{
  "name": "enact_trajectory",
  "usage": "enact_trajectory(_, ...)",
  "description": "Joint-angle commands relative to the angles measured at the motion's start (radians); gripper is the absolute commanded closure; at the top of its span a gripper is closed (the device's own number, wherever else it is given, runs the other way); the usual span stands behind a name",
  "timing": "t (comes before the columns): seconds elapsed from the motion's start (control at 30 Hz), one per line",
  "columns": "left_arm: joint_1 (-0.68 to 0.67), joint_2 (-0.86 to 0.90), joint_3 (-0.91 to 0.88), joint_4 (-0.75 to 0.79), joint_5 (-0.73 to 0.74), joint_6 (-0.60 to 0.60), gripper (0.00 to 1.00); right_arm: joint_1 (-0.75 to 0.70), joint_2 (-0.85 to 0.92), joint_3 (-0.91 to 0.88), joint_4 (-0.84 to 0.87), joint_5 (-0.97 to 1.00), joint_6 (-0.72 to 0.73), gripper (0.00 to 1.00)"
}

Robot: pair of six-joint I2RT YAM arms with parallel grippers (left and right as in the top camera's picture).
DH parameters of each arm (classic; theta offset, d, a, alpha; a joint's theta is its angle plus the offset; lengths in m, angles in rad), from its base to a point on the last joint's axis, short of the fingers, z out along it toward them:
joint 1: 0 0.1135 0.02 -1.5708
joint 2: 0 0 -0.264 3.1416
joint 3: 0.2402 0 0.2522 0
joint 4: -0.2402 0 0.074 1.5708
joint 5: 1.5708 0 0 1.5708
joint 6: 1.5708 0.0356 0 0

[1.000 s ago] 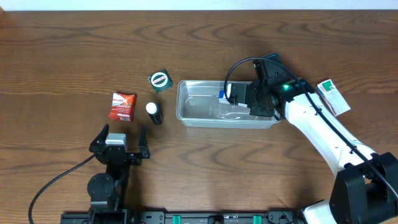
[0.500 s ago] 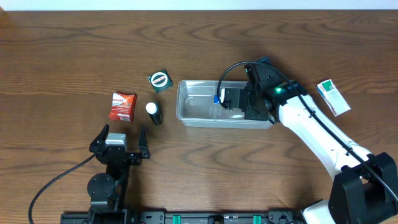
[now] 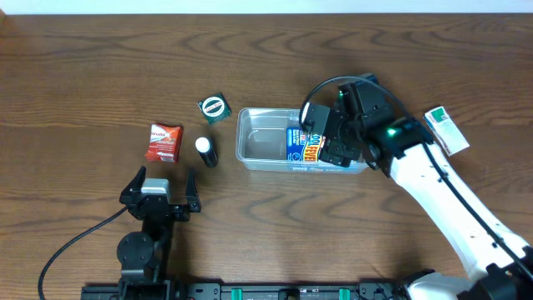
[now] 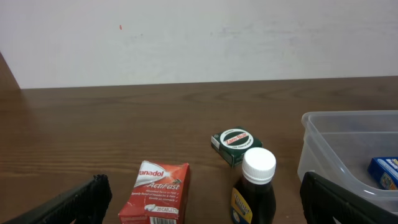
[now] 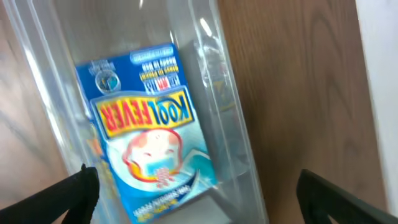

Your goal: Pack container

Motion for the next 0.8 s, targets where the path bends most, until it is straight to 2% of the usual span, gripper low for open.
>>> enact_trajectory(0.0, 0.004, 0.000, -0.015, -0.036, 0.022, 0.006, 0.02, 0.010, -0.018, 0.000, 0.000, -0.159, 0.291, 0.01)
enact_trajectory(0.2, 0.004, 0.000, -0.015, -0.036, 0.022, 0.006, 0.02, 0.010, -0.018, 0.000, 0.023, -0.361, 0.478, 0.01)
enact_trajectory(0.23, 0.004, 0.000, -0.015, -0.036, 0.022, 0.006, 0.02, 0.010, -0.018, 0.000, 0.040, -0.361, 0.505, 0.05)
enact_trajectory(0.33, 0.004, 0.000, -0.015, -0.036, 0.022, 0.006, 0.02, 0.009, -0.018, 0.000, 0.092, -0.319, 0.591, 0.29)
enact_trajectory(0.4, 0.004, 0.000, -0.015, -0.036, 0.022, 0.006, 0.02, 0.009, -0.018, 0.000, 0.121, -0.259, 0.707, 0.53)
enact_trajectory(0.57, 0.004, 0.000, -0.015, -0.036, 0.022, 0.006, 0.02, 0.019, -0.014, 0.000, 0.154, -0.189, 0.922, 0.84)
enact_trajectory(0.67, 0.004, 0.000, -0.015, -0.036, 0.022, 0.006, 0.02, 0.046, -0.007, 0.000, 0.158, -0.122, 1.037, 0.98)
enact_trajectory(0.77, 0.004, 0.000, -0.015, -0.036, 0.022, 0.006, 0.02, 0.080, 0.018, 0.000, 0.177, -0.103, 1.107, 0.99)
